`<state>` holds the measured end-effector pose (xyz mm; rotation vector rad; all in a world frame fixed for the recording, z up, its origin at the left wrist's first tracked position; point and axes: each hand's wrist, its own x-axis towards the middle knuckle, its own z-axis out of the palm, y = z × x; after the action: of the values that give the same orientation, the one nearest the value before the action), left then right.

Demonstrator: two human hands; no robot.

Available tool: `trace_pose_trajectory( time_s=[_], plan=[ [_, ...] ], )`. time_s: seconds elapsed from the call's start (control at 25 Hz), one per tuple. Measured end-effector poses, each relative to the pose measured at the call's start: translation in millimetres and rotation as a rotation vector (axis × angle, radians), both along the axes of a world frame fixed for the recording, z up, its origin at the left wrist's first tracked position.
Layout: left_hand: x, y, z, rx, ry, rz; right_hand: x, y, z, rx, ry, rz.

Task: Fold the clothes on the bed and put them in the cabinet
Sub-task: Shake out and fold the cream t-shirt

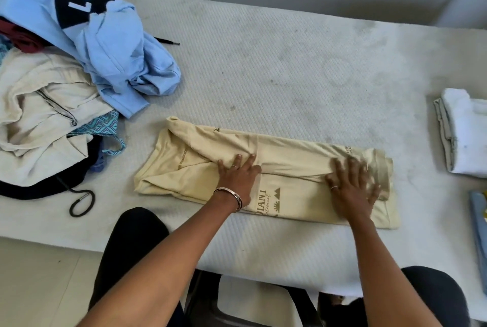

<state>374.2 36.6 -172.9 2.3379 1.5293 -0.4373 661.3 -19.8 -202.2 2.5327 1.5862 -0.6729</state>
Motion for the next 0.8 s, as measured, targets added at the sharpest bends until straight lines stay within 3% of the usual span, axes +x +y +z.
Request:
trace_pose_trajectory(
  time_s=[0.08,0.2,0.32,0.4,0.52,0.68,0.8],
  plan=[
    [18.3,-0.2,7.7,0.073,0.027,0.026,23.8,2.7,12.5,0.056,0.014,-0.174],
    [60.2,-0.1,9.4,0.185,-0.011,-0.018,41.1,9.0,29.3,0.380,-0.019,-0.372],
    [101.1,4.7,0.0,0.172,-0.080,-0.162,67.5,17.4,31.3,0.422,0.109,-0.602],
    [120.9,6.3,-6.9,0.233,-0.098,-0.225,80.2,21.2,28.1,0.318,0.154,-0.636],
    [141.4,4.7,-20.1,0.402,-0.206,-0.365,78.5,25.7,21.5,0.204,0.063,-0.594],
    [154.3,9.6,-32.5,0.722,-0.290,-0.548,80.7,26.6,15.6,0.460,0.049,-0.662],
    [163.9,4.4,-30.8,0.764,-0.387,-0.533,87.5,20.5,15.9,0.548,0.107,-0.729]
  ],
)
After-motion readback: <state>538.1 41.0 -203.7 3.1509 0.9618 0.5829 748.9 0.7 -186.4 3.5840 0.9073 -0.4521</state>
